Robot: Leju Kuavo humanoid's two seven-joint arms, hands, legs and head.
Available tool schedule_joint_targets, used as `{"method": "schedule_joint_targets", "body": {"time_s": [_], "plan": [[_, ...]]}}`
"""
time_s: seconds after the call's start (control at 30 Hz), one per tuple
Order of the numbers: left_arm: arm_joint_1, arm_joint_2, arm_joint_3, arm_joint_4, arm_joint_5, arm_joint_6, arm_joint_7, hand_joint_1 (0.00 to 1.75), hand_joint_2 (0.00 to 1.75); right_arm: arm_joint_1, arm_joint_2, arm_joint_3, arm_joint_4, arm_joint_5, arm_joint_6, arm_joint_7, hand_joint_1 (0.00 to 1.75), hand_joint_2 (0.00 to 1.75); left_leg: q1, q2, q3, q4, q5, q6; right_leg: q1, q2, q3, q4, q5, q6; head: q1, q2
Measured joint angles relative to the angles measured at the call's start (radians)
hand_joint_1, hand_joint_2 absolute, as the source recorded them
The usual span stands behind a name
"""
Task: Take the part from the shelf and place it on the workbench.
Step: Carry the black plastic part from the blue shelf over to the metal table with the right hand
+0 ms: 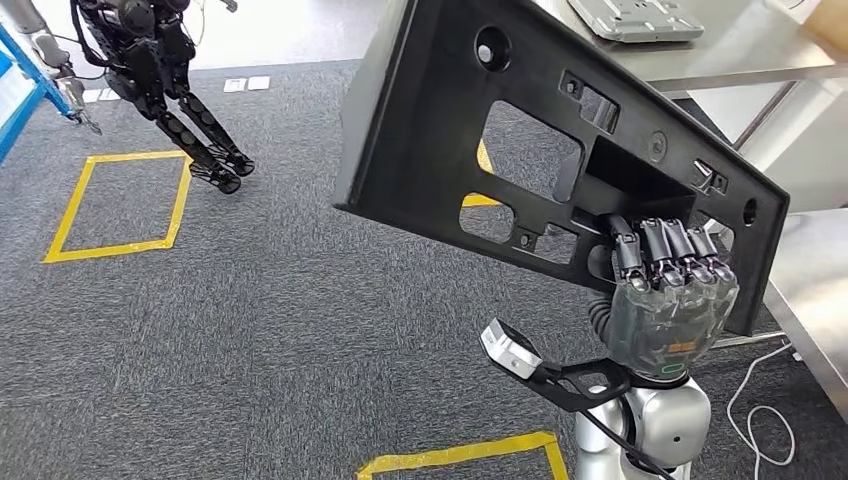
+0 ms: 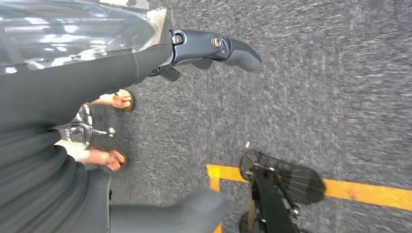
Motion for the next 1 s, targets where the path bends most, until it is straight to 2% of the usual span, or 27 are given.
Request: {"method": "schedule_joint_targets", "body": {"time_s": [0.03, 0.1, 0.17, 0.23, 0.27, 0.3, 0.33, 0.4, 0.43, 0.47, 0.5, 0.53, 0.57, 0.6, 0.63, 0.67, 0.7, 0.73, 0.77, 0.8, 0.83, 0.9, 0.97, 1.0], "plan": [[-0.001, -0.002, 0.0, 0.0, 0.001, 0.002, 0.0, 0.0, 1.75, 0.0, 0.0, 0.0, 0.002, 0.0, 0.0, -0.003, 1.75, 1.75, -0.002, 0.012, -0.001, -0.003, 0.004, 0.008, -0.001, -0.002, -0.007, 0.002, 0.002, 0.007, 0.0, 0.0], [-0.001, -0.004, 0.001, 0.0, 0.004, 0.008, 0.0, 0.0, 1.75, -0.004, -0.001, 0.0, 0.005, 0.0, 0.0, -0.004, 1.75, 1.75, -0.005, 0.036, -0.003, -0.009, 0.013, 0.026, 0.001, -0.039, -0.034, 0.044, -0.019, 0.01, 0.003, 0.0], [0.001, -0.005, 0.004, -0.001, 0.008, 0.018, 0.003, 0.0, 1.75, -0.011, -0.002, 0.001, 0.01, 0.0, 0.0, -0.004, 1.75, 1.75, -0.009, 0.061, -0.007, -0.01, 0.017, 0.037, 0.003, -0.087, -0.092, 0.163, -0.074, 0.002, 0.009, 0.0], [0.004, -0.004, 0.007, -0.001, 0.014, 0.03, 0.009, 0.0, 1.75, -0.015, -0.002, 0.0, 0.015, 0.0, 0.0, -0.004, 1.75, 1.75, -0.015, 0.09, -0.012, -0.01, 0.018, 0.04, 0.003, -0.099, -0.145, 0.28, -0.117, 0.0, 0.011, 0.0], [0.006, -0.004, 0.009, -0.001, 0.017, 0.035, 0.011, 0.0, 1.75, -0.016, -0.003, -0.001, 0.017, 0.0, 0.0, -0.004, 1.75, 1.75, -0.017, 0.104, -0.013, -0.01, 0.019, 0.041, 0.004, -0.101, -0.147, 0.293, -0.119, 0.003, 0.011, 0.0], [0.006, -0.004, 0.012, -0.001, 0.019, 0.038, 0.013, 0.0, 1.75, -0.017, -0.003, -0.001, 0.018, 0.0, 0.0, -0.004, 1.75, 1.75, -0.019, 0.117, -0.014, -0.01, 0.019, 0.042, 0.005, -0.105, -0.126, 0.266, -0.106, 0.007, 0.011, 0.0], [0.006, -0.004, 0.016, -0.001, 0.02, 0.041, 0.014, 0.0, 1.75, -0.019, -0.004, -0.001, 0.018, 0.0, 0.0, -0.003, 1.75, 1.75, -0.02, 0.129, -0.014, -0.01, 0.019, 0.042, 0.007, -0.116, -0.088, 0.205, -0.086, 0.01, 0.011, 0.0], [0.007, -0.004, 0.022, -0.001, 0.021, 0.045, 0.015, 0.0, 1.75, -0.027, -0.004, -0.001, 0.018, 0.0, 0.0, -0.003, 1.75, 1.75, -0.026, 0.15, -0.011, -0.009, 0.018, 0.039, 0.017, -0.171, -0.005, 0.066, -0.05, 0.005, 0.011, 0.0], [0.007, -0.004, 0.025, -0.002, 0.021, 0.047, 0.016, 0.0, 1.75, -0.031, -0.004, -0.001, 0.018, 0.0, 0.0, -0.003, 1.75, 1.75, -0.029, 0.161, -0.01, -0.008, 0.017, 0.036, 0.022, -0.19, 0.018, 0.024, -0.04, -0.001, 0.009, 0.0], [0.007, -0.004, 0.027, -0.002, 0.021, 0.049, 0.018, 0.0, 1.75, -0.034, -0.005, -0.001, 0.018, 0.0, 0.0, -0.004, 1.75, 1.75, -0.032, 0.171, -0.008, -0.008, 0.017, 0.032, 0.026, -0.198, 0.025, 0.004, -0.036, -0.008, 0.008, 0.0], [0.007, -0.004, 0.029, -0.002, 0.021, 0.049, 0.019, 0.0, 1.75, -0.036, -0.005, -0.002, 0.018, 0.0, 0.0, -0.004, 1.75, 1.75, -0.033, 0.183, -0.008, -0.008, 0.016, 0.028, 0.028, -0.185, 0.021, 0.001, -0.032, -0.013, 0.006, 0.0], [0.007, -0.004, 0.03, -0.002, 0.02, 0.049, 0.02, 0.0, 1.75, -0.037, -0.006, -0.004, 0.018, 0.0, 0.0, -0.004, 1.75, 1.75, -0.031, 0.191, -0.008, -0.006, 0.014, 0.024, 0.022, -0.171, 0.022, -0.002, -0.028, -0.02, 0.006, 0.0], [0.006, -0.004, 0.03, -0.002, 0.019, 0.048, 0.02, 0.0, 1.75, -0.038, -0.006, -0.005, 0.018, 0.0, 0.0, -0.006, 1.75, 1.75, -0.028, 0.181, -0.01, 0.002, 0.006, 0.018, 0.016, -0.158, 0.021, -0.006, -0.023, -0.026, 0.005, 0.0], [0.006, -0.004, 0.03, -0.002, 0.017, 0.048, 0.019, 0.0, 1.75, -0.04, -0.006, -0.006, 0.018, 0.0, -0.001, -0.009, 1.75, 1.75, -0.024, 0.158, -0.017, 0.023, -0.01, 0.012, 0.01, -0.147, 0.023, -0.009, -0.017, -0.033, 0.005, 0.0], [0.007, -0.005, 0.029, -0.002, 0.014, 0.045, 0.018, 0.0, 1.75, -0.043, -0.005, -0.008, 0.018, 0.0, -0.001, -0.016, 1.75, 1.75, -0.02, 0.127, -0.033, 0.064, -0.039, 0.006, 0.004, -0.136, 0.025, -0.011, -0.012, -0.039, 0.002, 0.0], [0.008, -0.006, 0.029, -0.002, 0.008, 0.042, 0.016, 0.0, 1.75, -0.045, -0.005, -0.011, 0.018, 0.0, -0.001, -0.026, 1.75, 1.75, -0.017, 0.093, -0.057, 0.124, -0.074, 0.0, 0.004, -0.125, 0.022, -0.011, -0.01, -0.043, 0.0, 0.0], [0.009, -0.006, 0.029, -0.002, 0.004, 0.038, 0.014, 0.0, 1.75, -0.046, -0.004, -0.014, 0.019, 0.0, -0.001, -0.036, 1.75, 1.75, -0.015, 0.075, -0.085, 0.189, -0.108, -0.003, 0.004, -0.113, 0.02, -0.011, -0.007, -0.046, -0.001, 0.0], [0.011, -0.007, 0.029, -0.002, -0.001, 0.034, 0.011, 0.0, 1.75, -0.044, -0.004, -0.018, 0.019, 0.0, -0.001, -0.048, 1.75, 1.75, -0.013, 0.067, -0.109, 0.243, -0.129, -0.006, 0.005, -0.1, 0.019, -0.01, -0.006, -0.046, -0.003, 0.0], [0.012, -0.007, 0.029, -0.002, -0.006, 0.031, 0.008, 0.0, 1.75, -0.041, -0.004, -0.024, 0.018, 0.0, -0.001, -0.057, 1.75, 1.75, -0.012, 0.064, -0.12, 0.267, -0.13, -0.009, 0.005, -0.086, 0.018, -0.009, -0.006, -0.046, -0.004, 0.0], [0.012, -0.007, 0.029, -0.002, -0.01, 0.029, 0.006, 0.0, 1.75, -0.038, -0.003, -0.03, 0.016, 0.0, -0.001, -0.065, 1.75, 1.75, -0.009, 0.062, -0.112, 0.251, -0.11, -0.011, 0.005, -0.071, 0.017, -0.007, -0.005, -0.045, -0.004, 0.0], [0.012, -0.007, 0.029, -0.002, -0.014, 0.026, 0.003, 0.0, 1.75, -0.036, -0.003, -0.037, 0.014, 0.0, -0.001, -0.071, 1.75, 1.75, -0.005, 0.056, -0.088, 0.202, -0.076, -0.013, 0.005, -0.058, 0.017, -0.005, -0.005, -0.044, -0.004, 0.0], [0.012, -0.007, 0.029, -0.002, -0.019, 0.024, 0.001, 0.0, 1.75, -0.034, -0.001, -0.049, 0.007, 0.0, -0.001, -0.077, 1.75, 1.75, 0.007, 0.014, -0.028, 0.074, -0.018, -0.015, 0.007, -0.032, 0.012, 0.005, -0.005, -0.038, -0.005, 0.0], [0.013, -0.008, 0.029, -0.002, -0.021, 0.022, -0.001, 0.0, 1.75, -0.034, -0.001, -0.056, 0.003, 0.0, -0.001, -0.079, 1.75, 1.75, 0.008, -0.015, -0.002, 0.013, -0.006, -0.012, 0.009, -0.01, -0.001, 0.01, -0.002, -0.025, -0.004, 0.0], [0.012, -0.008, 0.028, -0.002, -0.022, 0.02, -0.002, 0.0, 1.75, -0.033, -0.001, -0.059, 0.0, 0.0, -0.001, -0.08, 1.75, 1.75, 0.004, -0.01, -0.002, 0.009, -0.007, -0.009, 0.009, 0.001, -0.007, 0.009, 0.002, -0.017, -0.004, 0.0]]}}
